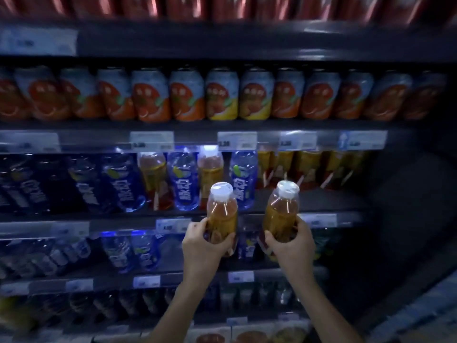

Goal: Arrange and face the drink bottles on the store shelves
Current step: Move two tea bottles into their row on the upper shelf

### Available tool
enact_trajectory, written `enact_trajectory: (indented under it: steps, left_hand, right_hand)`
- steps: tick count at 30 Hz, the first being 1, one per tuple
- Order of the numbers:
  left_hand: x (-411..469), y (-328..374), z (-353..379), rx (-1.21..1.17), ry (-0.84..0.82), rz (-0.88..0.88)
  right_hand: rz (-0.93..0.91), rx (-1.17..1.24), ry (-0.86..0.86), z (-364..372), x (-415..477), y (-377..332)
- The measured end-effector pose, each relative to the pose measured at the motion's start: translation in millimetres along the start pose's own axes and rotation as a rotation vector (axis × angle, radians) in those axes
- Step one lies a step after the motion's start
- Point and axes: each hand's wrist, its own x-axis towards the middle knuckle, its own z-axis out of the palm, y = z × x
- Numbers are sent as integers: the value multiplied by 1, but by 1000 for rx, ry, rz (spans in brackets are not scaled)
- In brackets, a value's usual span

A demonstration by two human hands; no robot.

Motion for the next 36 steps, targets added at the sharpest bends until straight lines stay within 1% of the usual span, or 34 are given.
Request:
enact_trajectory:
  steps: [2,7,15,18,23,27,36]
  left_hand:
    - [8,26,23,7,-7,15]
    - [21,79,84,-3,13,22]
    - [34,122,151,21,63,-21]
    - [43,130,167,5,78,-10]
    - [53,137,198,-47,89,-82]
    - [59,138,220,-43,77,-108]
    - [55,133,237,-110,47,-151]
  right_hand:
    - [-19,6,-23,-23,26,3]
    - [-52,-29,-19,-65,87,15]
    - [-14,-18,-1,-97,144,39]
    - [-14,-39,8,-99,159,44]
    - [-43,-82,12,-98,177,54]
    - [-43,-95,8,-93,189,58]
    - [-64,-125,-10,-88,182,70]
